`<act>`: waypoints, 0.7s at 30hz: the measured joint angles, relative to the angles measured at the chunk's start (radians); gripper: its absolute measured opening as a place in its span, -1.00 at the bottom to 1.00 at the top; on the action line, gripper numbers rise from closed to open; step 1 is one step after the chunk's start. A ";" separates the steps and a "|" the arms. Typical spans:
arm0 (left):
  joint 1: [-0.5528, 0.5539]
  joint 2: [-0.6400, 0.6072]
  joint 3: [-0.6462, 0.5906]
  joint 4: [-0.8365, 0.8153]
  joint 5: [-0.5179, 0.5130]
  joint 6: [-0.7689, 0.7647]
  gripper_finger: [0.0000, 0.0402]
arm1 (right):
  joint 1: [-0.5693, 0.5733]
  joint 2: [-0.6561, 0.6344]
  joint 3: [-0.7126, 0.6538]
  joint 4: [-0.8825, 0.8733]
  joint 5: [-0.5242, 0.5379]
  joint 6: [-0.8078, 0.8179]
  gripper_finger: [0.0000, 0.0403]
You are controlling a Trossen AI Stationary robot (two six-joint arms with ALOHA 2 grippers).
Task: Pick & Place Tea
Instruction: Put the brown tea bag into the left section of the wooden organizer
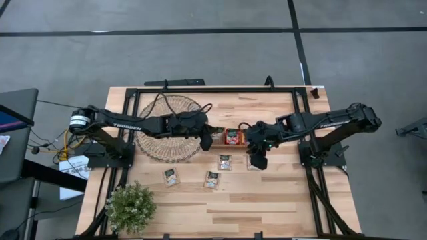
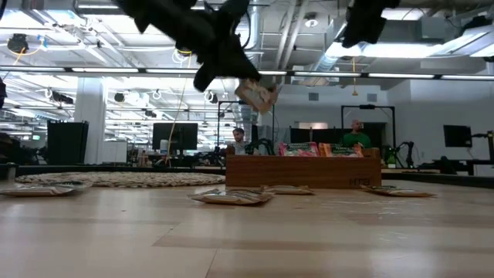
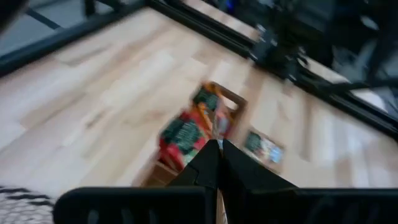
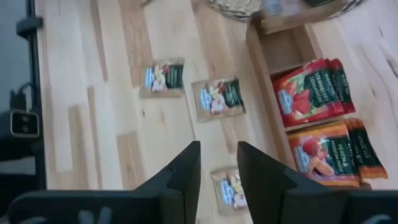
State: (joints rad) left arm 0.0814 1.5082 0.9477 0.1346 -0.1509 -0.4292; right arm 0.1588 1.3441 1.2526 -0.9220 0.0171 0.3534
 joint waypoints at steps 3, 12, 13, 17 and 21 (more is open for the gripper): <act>-0.001 0.000 -0.078 0.132 -0.090 -0.032 -1.00 | 0.028 0.000 0.000 -0.017 0.035 -0.016 -0.52; -0.002 0.097 -0.178 0.399 -0.126 -0.115 -1.00 | 0.139 -0.009 0.000 -0.056 0.246 -0.086 -0.52; -0.002 0.117 -0.178 0.418 -0.126 -0.122 -1.00 | 0.149 -0.011 0.000 -0.058 0.260 -0.075 -0.52; -0.001 0.171 -0.177 0.433 -0.136 -0.151 -1.00 | 0.176 -0.016 0.000 -0.103 0.284 -0.016 -0.52; 0.000 0.175 -0.177 0.424 -0.181 -0.126 -1.00 | 0.200 -0.017 0.000 -0.105 0.297 0.021 -0.52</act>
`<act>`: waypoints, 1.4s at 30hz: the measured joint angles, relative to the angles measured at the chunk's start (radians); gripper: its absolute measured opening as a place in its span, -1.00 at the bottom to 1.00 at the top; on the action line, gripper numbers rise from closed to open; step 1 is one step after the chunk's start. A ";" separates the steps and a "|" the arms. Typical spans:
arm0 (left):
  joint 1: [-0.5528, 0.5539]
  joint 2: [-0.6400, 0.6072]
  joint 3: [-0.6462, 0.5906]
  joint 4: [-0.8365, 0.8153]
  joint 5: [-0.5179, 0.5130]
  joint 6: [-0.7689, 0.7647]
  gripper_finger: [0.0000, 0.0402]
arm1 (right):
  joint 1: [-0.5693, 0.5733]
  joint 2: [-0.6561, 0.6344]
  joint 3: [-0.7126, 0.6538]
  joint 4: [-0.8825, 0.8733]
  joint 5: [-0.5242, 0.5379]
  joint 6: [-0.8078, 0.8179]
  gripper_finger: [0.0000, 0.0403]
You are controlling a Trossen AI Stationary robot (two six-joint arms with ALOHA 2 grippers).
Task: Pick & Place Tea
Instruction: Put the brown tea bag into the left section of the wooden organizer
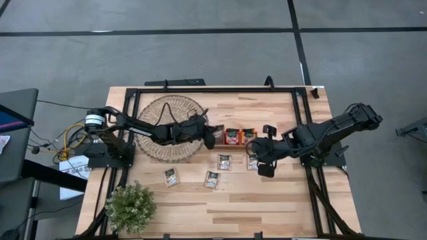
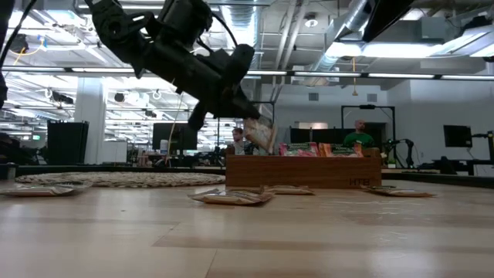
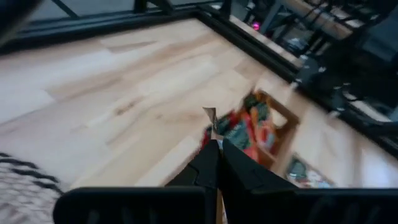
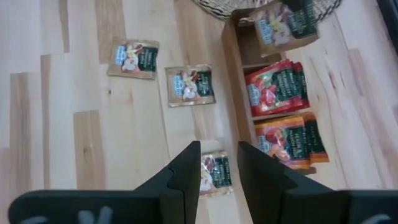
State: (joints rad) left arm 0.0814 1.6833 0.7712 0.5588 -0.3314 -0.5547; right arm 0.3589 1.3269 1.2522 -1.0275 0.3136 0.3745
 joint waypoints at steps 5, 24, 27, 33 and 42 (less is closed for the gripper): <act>0.007 0.000 0.000 -0.005 -0.023 0.022 -1.00 | 0.018 0.000 0.000 0.000 0.007 0.018 -0.52; 0.024 0.055 0.001 0.010 -0.068 0.018 -1.00 | 0.017 0.000 0.000 0.018 0.027 0.019 -0.52; 0.024 0.073 0.001 0.035 -0.067 0.020 -1.00 | 0.017 0.000 0.000 0.022 0.030 0.019 -0.52; 0.025 0.079 0.001 0.036 -0.066 0.043 -1.00 | 0.017 0.000 0.000 0.035 0.030 0.020 -0.52; 0.026 0.079 0.001 0.011 -0.055 0.045 -1.00 | 0.017 0.000 0.000 0.040 0.029 0.019 -0.52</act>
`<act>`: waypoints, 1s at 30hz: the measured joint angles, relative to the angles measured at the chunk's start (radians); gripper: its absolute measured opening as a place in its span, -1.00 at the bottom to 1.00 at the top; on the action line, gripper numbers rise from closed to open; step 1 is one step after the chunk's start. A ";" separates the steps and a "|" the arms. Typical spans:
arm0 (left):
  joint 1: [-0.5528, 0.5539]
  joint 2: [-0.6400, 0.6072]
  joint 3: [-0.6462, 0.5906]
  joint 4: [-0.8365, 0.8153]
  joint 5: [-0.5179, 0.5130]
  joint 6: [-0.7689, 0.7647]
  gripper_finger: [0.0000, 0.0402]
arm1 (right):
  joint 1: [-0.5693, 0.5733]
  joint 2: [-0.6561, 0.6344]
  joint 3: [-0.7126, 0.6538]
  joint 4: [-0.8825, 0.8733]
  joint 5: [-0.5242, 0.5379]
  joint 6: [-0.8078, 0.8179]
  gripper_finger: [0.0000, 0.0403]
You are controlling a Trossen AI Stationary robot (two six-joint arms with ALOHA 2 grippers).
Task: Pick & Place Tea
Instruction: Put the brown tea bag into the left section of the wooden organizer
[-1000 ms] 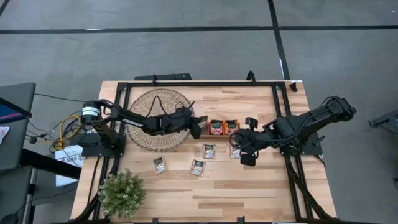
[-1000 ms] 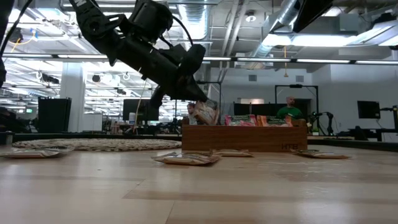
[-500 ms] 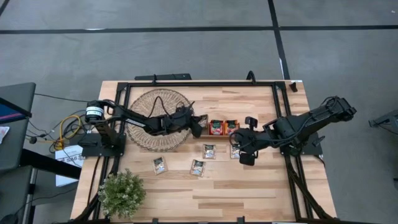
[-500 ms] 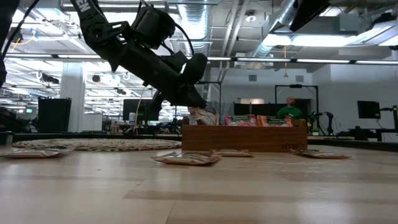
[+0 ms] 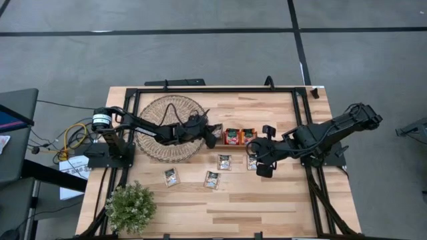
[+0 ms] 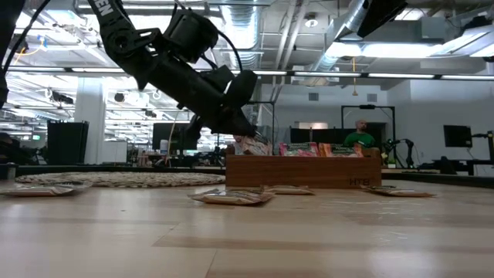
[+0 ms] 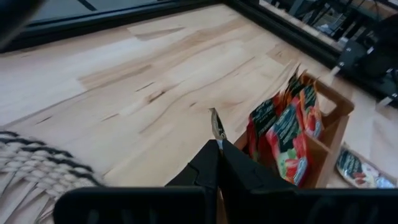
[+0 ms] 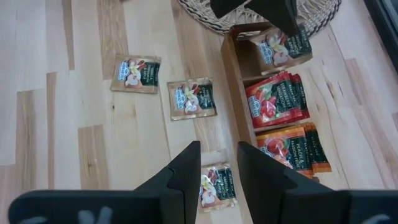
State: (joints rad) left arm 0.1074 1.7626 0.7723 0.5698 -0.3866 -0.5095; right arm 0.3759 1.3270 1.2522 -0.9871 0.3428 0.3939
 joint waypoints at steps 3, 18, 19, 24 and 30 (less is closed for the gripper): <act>0.000 0.000 0.000 -0.028 0.000 0.000 -1.00 | 0.000 0.000 0.000 0.000 0.000 0.000 -0.52; 0.000 0.000 0.000 -0.011 0.020 0.047 -0.73 | 0.000 0.000 0.000 0.000 0.000 0.000 -0.52; 0.000 0.000 0.000 -0.003 0.030 0.049 -0.68 | 0.000 0.000 0.000 0.000 0.000 0.000 -0.52; 0.000 0.000 0.000 0.008 0.048 0.050 -0.49 | -0.005 0.000 0.000 0.000 -0.001 0.000 -0.52; 0.000 -0.002 0.000 0.008 0.046 0.050 -0.37 | -0.005 0.000 0.000 0.001 -0.001 0.000 -0.52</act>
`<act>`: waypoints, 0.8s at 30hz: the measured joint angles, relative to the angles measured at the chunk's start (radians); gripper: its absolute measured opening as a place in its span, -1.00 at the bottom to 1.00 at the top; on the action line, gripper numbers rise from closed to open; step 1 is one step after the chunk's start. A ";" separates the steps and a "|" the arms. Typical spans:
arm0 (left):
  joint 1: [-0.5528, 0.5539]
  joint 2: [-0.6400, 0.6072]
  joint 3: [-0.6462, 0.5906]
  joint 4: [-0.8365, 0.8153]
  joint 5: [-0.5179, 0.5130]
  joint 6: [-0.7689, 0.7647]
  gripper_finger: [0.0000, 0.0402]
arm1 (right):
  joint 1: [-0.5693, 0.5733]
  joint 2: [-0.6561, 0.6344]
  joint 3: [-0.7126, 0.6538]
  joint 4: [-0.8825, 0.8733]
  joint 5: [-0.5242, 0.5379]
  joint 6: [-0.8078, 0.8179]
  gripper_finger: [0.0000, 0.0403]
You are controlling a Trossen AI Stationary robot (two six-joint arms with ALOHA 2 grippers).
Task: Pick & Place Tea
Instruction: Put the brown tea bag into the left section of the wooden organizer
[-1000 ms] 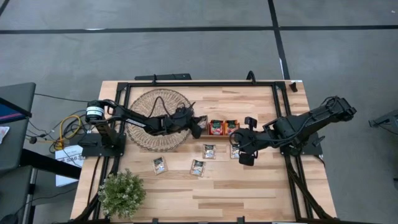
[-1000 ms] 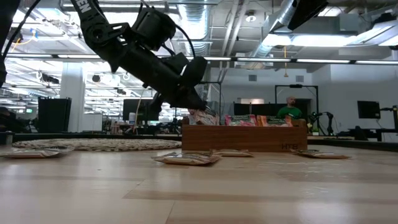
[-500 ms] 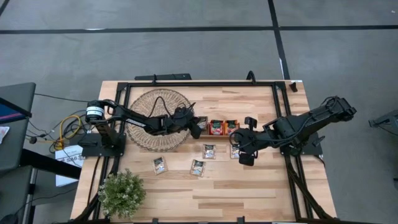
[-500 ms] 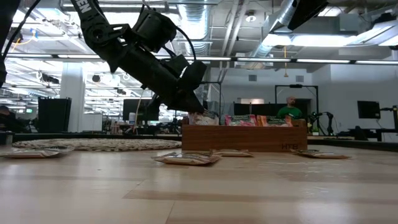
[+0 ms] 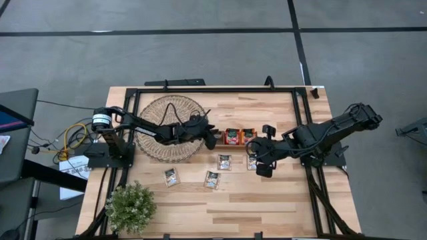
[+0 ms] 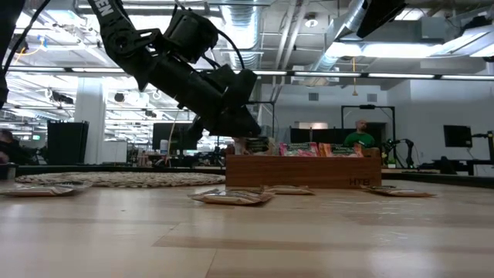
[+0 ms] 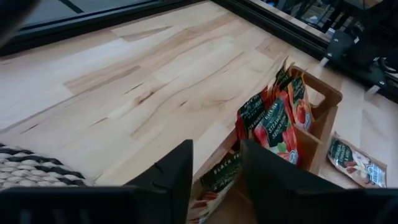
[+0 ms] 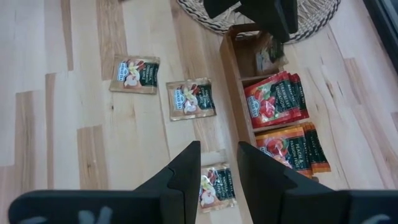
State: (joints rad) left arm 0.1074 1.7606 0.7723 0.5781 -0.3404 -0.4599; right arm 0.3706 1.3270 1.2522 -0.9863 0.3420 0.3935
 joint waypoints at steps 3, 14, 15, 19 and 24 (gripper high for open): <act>0.001 -0.021 0.000 -0.002 0.000 0.023 -0.36 | 0.000 0.000 0.000 0.000 0.000 0.000 -0.52; 0.005 -0.258 0.000 -0.186 0.047 0.109 -0.36 | 0.002 0.000 0.000 -0.030 -0.003 0.000 -0.52; 0.002 -0.288 0.000 -0.220 0.092 0.108 -0.36 | 0.003 0.001 0.000 -0.050 -0.004 0.000 -0.52; -0.016 -0.376 0.000 -0.293 0.279 0.073 -0.36 | 0.022 0.002 -0.030 -0.078 -0.024 0.000 -0.52; -0.060 -0.431 0.000 -0.403 0.346 0.019 -0.36 | 0.047 0.003 -0.104 -0.072 -0.057 0.027 -0.52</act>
State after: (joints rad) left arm 0.0476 1.3292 0.7723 0.1751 0.0059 -0.4407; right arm 0.4181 1.3304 1.1480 -1.0580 0.2848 0.4207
